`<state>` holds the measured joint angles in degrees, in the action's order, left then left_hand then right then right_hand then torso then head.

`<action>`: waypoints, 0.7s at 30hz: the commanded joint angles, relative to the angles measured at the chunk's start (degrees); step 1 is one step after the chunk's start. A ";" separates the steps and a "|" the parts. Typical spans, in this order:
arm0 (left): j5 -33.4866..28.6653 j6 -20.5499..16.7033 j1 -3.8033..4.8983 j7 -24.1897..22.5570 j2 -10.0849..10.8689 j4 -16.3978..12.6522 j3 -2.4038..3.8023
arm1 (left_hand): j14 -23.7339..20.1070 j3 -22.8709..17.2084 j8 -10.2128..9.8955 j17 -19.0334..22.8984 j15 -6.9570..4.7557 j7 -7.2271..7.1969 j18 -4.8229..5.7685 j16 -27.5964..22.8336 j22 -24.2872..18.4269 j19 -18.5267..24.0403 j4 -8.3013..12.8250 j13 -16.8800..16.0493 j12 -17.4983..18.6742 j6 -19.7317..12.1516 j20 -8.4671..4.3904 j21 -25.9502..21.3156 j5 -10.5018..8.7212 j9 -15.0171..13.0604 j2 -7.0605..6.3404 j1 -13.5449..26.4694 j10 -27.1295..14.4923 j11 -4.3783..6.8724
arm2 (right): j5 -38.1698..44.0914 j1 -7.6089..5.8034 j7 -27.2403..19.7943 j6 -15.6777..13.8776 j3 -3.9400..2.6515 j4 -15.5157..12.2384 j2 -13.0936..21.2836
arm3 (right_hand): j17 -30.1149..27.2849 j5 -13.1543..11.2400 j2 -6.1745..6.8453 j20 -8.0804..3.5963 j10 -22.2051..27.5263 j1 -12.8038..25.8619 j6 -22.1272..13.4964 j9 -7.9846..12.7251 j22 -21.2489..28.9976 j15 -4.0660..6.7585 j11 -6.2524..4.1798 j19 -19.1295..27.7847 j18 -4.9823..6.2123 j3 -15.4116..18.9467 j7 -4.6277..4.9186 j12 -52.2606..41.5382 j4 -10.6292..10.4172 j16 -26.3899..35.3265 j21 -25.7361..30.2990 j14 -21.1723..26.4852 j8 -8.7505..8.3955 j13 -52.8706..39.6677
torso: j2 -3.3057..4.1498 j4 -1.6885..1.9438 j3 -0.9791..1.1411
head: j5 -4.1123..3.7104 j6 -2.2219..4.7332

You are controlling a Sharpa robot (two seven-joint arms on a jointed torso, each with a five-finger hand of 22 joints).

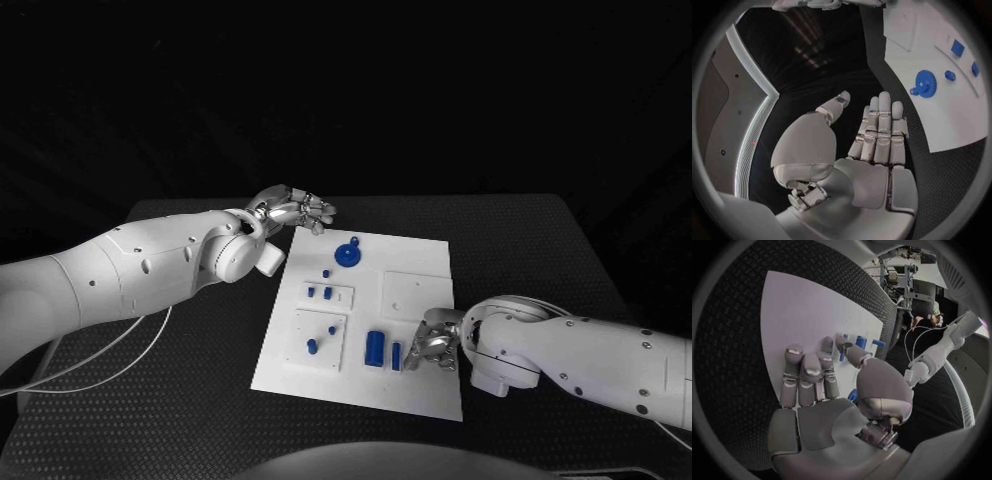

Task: Assemble the parts on the task board

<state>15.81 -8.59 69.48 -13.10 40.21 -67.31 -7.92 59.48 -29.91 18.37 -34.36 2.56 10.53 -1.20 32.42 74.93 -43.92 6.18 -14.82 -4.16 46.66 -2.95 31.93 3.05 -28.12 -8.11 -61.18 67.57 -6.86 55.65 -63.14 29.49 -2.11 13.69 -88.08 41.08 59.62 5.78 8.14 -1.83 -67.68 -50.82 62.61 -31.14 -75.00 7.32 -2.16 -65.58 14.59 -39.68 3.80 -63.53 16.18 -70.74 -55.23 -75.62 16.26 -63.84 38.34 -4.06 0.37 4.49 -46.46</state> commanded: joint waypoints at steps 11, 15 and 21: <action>-1.45 -0.19 0.06 -0.42 -0.38 0.24 0.03 | -0.07 0.12 0.33 -0.14 0.34 -0.05 -0.95 -0.43 1.24 0.22 -0.35 -0.09 -0.30 -0.42 0.13 -0.34 0.08 0.10 -0.23 0.51 -0.33 -0.06 | -5.84 -3.36 -7.87 -5.25 -0.19 -0.88 4.73 | 0.09 0.01 6.90 0.98 4.05 5.28 -9.25 1.45 -0.58 -2.02 3.10 2.61 0.41 7.18 3.61 0.57 -2.00 0.98 1.31 2.28 -4.22 -0.59 | -0.29 -0.03 0.03 | -0.33 2.31; -3.86 -1.28 0.09 -0.85 -0.53 0.70 0.04 | -1.01 0.13 0.86 0.02 0.75 -0.39 -0.92 -1.42 1.16 0.69 -0.27 -0.24 -0.57 0.35 0.43 -0.63 0.10 -0.01 -0.15 0.29 0.18 0.18 | -9.67 -5.41 -13.99 -6.81 -1.30 0.85 5.61 | 0.26 0.55 6.28 0.88 4.66 6.04 -9.49 1.14 -0.58 -2.06 3.11 3.13 0.41 9.35 3.64 0.24 -1.87 0.99 1.54 2.79 -3.95 -0.67 | -0.65 -0.03 0.12 | -0.54 4.16; -6.61 -2.22 0.44 -2.28 -1.65 2.78 0.11 | -2.81 -0.08 1.55 0.67 1.95 -1.29 -0.99 -4.20 0.90 2.27 0.29 -0.27 -0.58 1.40 1.57 -1.99 0.13 -0.02 0.59 -0.36 0.50 0.48 | -22.57 -6.92 -27.74 -8.39 -3.73 10.28 3.58 | 0.03 1.59 2.81 0.82 5.47 3.88 -8.41 0.50 -0.46 -1.77 2.77 4.07 0.41 9.72 3.26 0.56 -0.75 1.73 2.16 3.73 -2.95 -0.26 | -1.55 -0.20 0.23 | -0.97 6.58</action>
<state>12.45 -9.59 69.72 -13.49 38.94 -64.96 -7.91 56.99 -29.91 19.59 -33.74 4.62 9.30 -1.28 28.40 74.92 -41.85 6.18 -15.08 -4.55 47.89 -1.32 30.16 3.05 -28.12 -7.90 -61.46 67.90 -6.53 42.91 -69.90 13.02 -8.35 10.18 -79.38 45.15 59.75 7.16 11.51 -1.02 -62.41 -46.64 53.86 -30.60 -75.00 5.51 0.62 -61.66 13.99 -29.81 6.80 -63.05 15.22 -69.15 -53.22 -72.10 13.11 -64.23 37.33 -4.17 0.56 3.61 -40.75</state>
